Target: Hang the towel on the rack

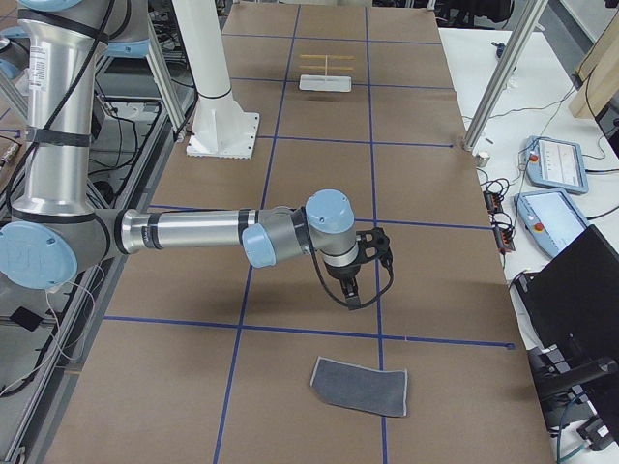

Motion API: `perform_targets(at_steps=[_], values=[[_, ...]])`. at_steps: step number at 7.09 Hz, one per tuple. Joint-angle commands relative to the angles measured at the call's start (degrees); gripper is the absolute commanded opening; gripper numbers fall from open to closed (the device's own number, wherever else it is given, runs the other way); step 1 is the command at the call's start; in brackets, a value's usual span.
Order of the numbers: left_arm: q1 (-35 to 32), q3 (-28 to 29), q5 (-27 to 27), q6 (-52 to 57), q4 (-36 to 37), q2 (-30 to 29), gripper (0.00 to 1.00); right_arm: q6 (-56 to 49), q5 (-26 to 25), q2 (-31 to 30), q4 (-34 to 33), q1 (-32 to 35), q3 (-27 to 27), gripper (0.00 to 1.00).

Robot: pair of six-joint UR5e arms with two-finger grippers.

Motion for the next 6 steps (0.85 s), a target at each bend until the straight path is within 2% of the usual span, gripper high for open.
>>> perform_targets(at_steps=[1,3,4,6], values=[[0.0,6.0,-0.1,-0.7,-13.2,-3.2,0.99,-1.8,2.4,1.1,4.1,0.0,-3.8,1.0],[-0.1,6.3,-0.2,-0.5,-17.2,-2.8,0.99,-7.0,0.4,0.5,4.0,0.0,-6.7,1.0],[0.0,6.3,-0.2,-0.4,-17.5,-2.8,0.99,-7.5,-0.9,1.4,4.1,0.0,-12.4,1.0],[0.0,6.3,-0.1,-0.6,-17.5,-2.8,0.99,-7.6,-2.3,1.6,6.8,-0.1,-18.2,1.0]])
